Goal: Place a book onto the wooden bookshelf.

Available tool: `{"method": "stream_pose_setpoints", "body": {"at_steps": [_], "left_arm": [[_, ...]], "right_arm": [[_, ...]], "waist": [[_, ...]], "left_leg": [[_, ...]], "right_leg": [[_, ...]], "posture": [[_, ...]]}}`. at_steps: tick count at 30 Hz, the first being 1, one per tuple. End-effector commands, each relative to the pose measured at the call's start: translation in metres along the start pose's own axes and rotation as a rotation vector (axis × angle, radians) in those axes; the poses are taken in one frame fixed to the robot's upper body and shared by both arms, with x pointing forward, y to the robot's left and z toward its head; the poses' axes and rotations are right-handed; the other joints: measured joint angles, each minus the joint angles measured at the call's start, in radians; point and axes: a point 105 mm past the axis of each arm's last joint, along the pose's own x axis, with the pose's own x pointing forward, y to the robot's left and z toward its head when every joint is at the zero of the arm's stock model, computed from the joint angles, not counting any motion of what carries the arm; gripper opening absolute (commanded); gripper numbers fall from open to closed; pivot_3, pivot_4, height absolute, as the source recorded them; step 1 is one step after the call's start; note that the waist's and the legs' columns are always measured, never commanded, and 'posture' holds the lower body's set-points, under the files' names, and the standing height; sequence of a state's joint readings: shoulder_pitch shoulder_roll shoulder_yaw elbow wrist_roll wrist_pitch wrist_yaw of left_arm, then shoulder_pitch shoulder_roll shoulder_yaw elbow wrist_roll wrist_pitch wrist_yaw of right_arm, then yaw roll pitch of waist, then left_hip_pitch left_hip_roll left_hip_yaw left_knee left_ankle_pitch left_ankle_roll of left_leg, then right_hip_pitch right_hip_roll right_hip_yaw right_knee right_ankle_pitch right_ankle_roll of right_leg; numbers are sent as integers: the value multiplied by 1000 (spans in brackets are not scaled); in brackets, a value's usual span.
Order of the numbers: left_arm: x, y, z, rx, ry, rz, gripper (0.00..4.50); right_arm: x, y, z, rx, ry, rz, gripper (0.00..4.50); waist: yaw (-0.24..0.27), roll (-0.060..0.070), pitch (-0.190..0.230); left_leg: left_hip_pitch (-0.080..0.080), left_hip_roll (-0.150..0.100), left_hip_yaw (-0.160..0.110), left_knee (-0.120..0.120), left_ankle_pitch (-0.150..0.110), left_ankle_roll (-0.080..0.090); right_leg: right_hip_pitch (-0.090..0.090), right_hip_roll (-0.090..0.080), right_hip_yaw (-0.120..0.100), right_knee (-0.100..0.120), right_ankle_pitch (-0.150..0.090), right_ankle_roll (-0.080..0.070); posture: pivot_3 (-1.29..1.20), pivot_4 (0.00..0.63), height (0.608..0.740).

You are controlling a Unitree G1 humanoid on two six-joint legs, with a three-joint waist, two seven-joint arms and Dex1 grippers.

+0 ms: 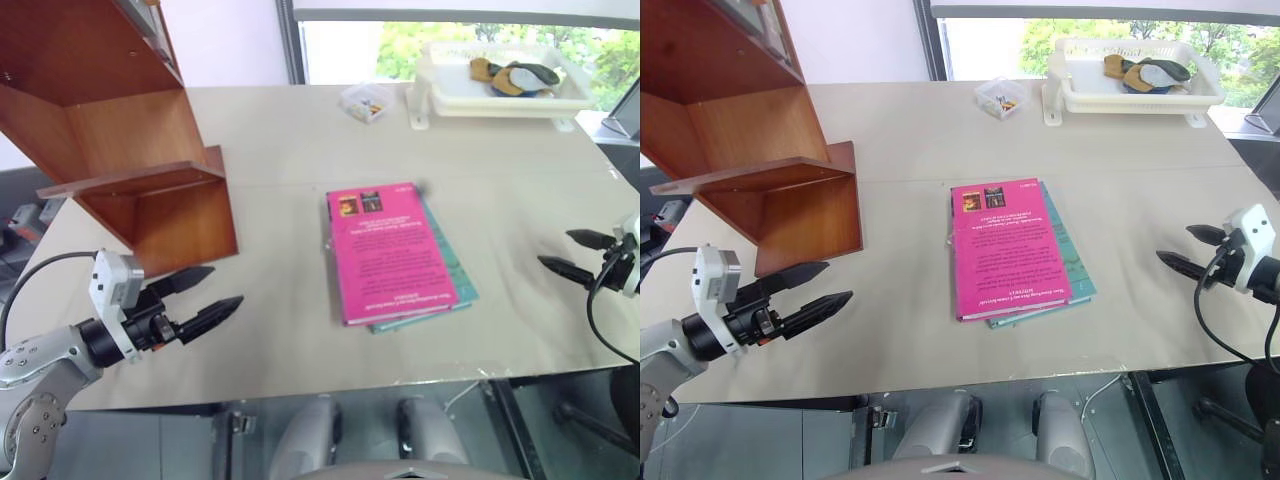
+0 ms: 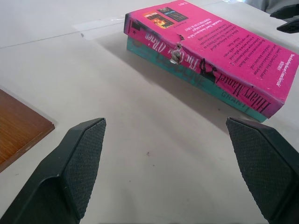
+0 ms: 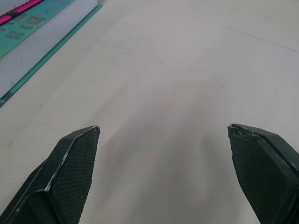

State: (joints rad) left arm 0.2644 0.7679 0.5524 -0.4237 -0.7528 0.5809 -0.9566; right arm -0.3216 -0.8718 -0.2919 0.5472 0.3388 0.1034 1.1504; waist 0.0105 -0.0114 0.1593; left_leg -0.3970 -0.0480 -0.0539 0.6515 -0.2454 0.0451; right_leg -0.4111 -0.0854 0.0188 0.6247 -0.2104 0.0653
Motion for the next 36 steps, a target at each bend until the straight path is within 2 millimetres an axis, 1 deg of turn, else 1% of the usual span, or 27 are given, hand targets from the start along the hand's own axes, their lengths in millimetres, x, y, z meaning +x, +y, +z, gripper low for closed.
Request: {"method": "stream_pose_setpoints", "body": {"at_steps": [1, 13, 26, 36], "left_arm": [[-2, -2, 10, 46, -29, -2, 4429], [-1, 1, 11, 46, -27, -11, 4429], [2, 2, 11, 48, -32, -11, 4429], [6, 3, 10, 45, -35, -20, 4429]], "right_arm": [[-8, -7, 14, -56, -23, -11, 4500], [-12, -6, 12, -59, -20, -14, 4500], [-12, -7, 15, -68, -21, -15, 4500], [-17, -6, 15, -75, -18, -13, 4500]], "waist": [[0, 0, 0], [0, 0, 0], [0, 0, 0], [1, 0, 0]], "left_leg": [[0, 0, 0, 0, 0, 0], [0, 0, 0, 0, 0, 0], [0, 0, 0, 0, 0, 0], [0, 0, 0, 0, 0, 0]], "right_leg": [[0, 0, 0, 0, 0, 0], [0, 0, 0, 0, 0, 0], [0, 0, 0, 0, 0, 0], [0, 0, 0, 0, 0, 0]], "posture": [[0, 150, 740], [0, 150, 740], [0, 150, 740], [0, 150, 740]]}}
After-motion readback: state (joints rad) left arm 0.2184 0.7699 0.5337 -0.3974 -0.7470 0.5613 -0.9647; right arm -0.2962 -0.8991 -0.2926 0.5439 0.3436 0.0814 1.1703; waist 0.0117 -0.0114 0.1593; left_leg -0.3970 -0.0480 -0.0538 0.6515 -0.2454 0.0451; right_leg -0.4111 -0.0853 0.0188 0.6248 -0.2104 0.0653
